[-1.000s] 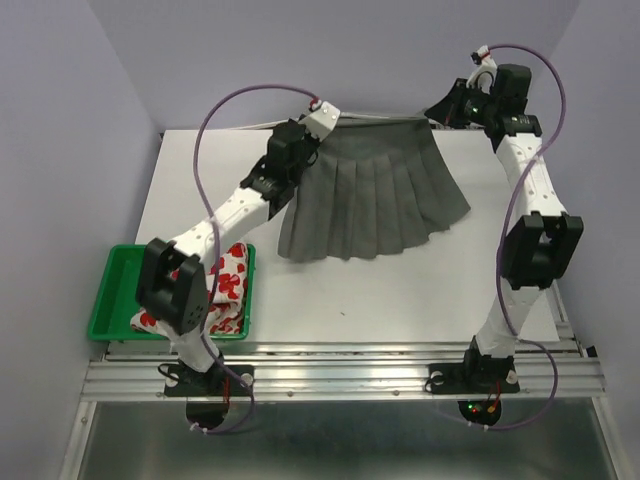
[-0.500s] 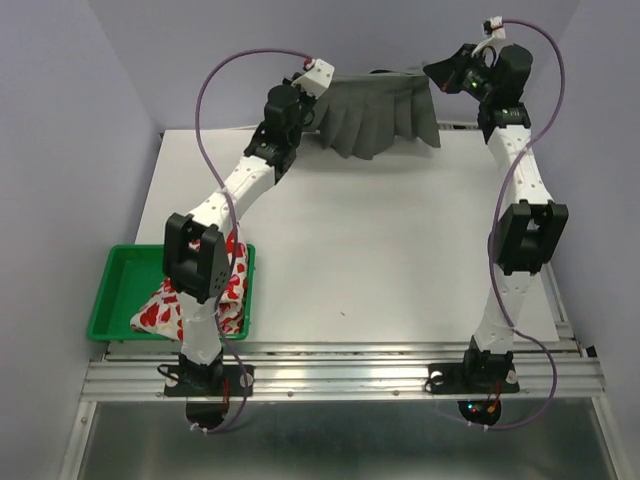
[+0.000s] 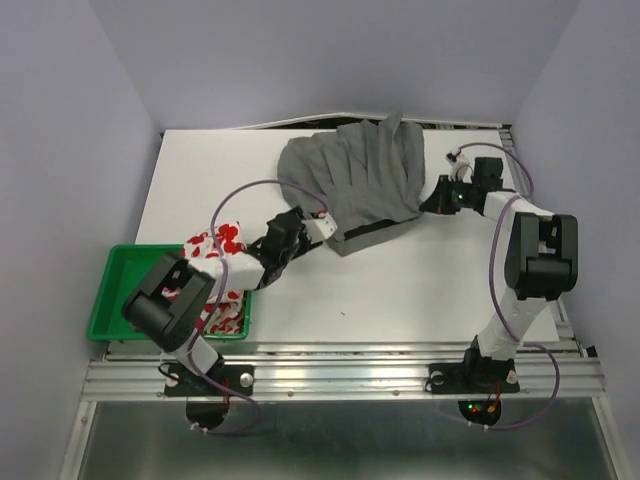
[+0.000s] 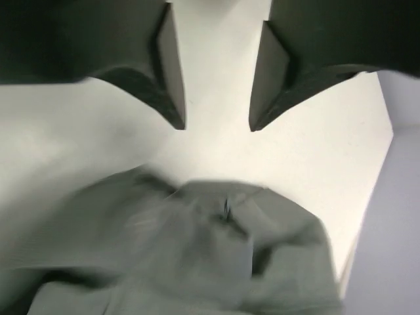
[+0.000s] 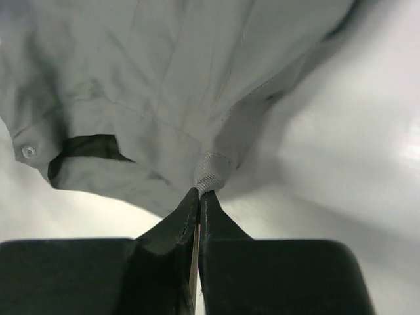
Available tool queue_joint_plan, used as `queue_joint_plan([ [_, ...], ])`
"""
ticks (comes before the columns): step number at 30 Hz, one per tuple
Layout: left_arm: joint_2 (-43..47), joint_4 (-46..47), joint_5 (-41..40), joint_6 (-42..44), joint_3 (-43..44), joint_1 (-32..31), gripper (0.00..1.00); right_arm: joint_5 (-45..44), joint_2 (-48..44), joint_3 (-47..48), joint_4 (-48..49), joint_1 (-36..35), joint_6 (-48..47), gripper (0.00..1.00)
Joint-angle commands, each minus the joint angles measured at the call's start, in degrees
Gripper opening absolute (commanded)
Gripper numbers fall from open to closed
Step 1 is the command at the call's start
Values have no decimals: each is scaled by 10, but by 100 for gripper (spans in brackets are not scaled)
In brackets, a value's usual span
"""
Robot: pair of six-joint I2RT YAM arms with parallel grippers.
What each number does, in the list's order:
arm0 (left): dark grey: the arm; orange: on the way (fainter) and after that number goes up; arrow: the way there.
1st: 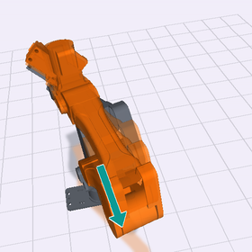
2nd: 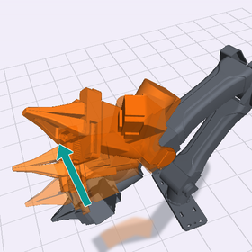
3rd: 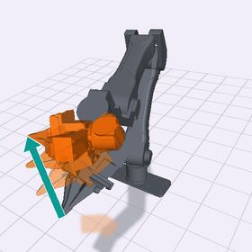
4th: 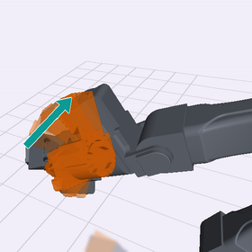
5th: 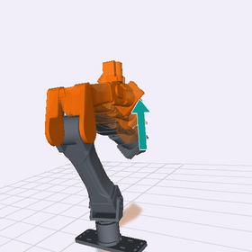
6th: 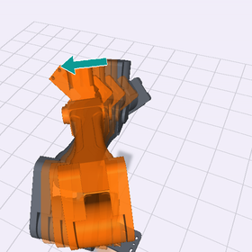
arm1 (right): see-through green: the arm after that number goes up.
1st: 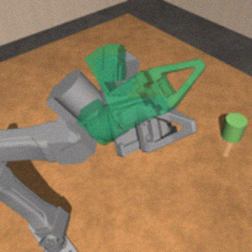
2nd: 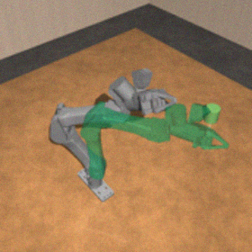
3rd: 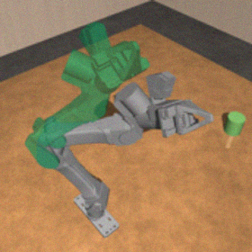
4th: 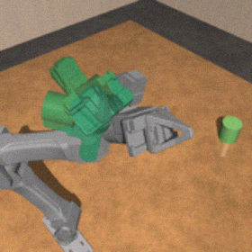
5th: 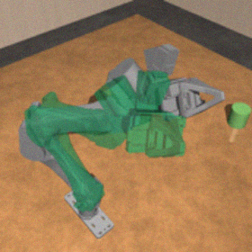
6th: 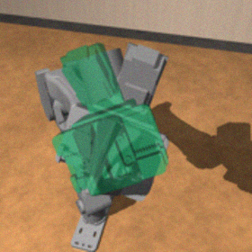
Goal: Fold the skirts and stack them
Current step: Flatten the skirt out
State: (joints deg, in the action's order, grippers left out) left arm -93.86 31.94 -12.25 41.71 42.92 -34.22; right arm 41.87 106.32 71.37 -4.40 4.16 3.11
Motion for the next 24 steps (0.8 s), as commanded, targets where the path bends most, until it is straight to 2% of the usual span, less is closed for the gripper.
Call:
queue_joint_plan([
  [1, 153, 14, 2, 3, -53, -57, 76, -10, -76, -33, -104, 25, -138, 1],
  [3, 211, -79, 39, -20, -53, -72, 99, -21, -80, -33, -161, 25, -162, 3],
  [6, 269, -207, 83, -67, -24, -86, 99, -58, -80, -23, -222, 25, -186, 5],
  [8, 290, -254, 105, -87, 2, -86, 99, -100, -86, -21, -236, 25, -186, 13],
  [10, 297, -318, 109, -97, 29, -82, 98, -139, -92, -18, -236, 25, -181, 11],
  [11, 290, -346, 113, -107, 62, -74, 95, -183, -95, -14, -232, 25, -174, 9],
  [13, 252, -402, 140, -121, 100, -53, 89, -215, -88, 8, -232, 30, -167, 8],
  [14, 215, -425, 151, -148, 138, -26, 83, -249, -75, 17, -232, 30, -163, 11],
  [16, 176, -445, 170, -178, 180, 8, 80, -282, -64, 38, -234, 30, -153, 25],
  [17, 157, -455, 179, -195, 204, 25, 79, -298, -59, 60, -235, 30, -147, 35],
  [18, 120, -467, 190, -230, 249, 54, 78, -305, -58, 71, -237, 30, -148, 55],
  [21, 44, -491, 206, -277, 339, 91, 78, -254, -74, 94, -235, 30, -142, 81],
  [24, -31, -504, 222, -333, 417, 136, 78, -181, -91, 114, -244, 30, -138, 83],
])
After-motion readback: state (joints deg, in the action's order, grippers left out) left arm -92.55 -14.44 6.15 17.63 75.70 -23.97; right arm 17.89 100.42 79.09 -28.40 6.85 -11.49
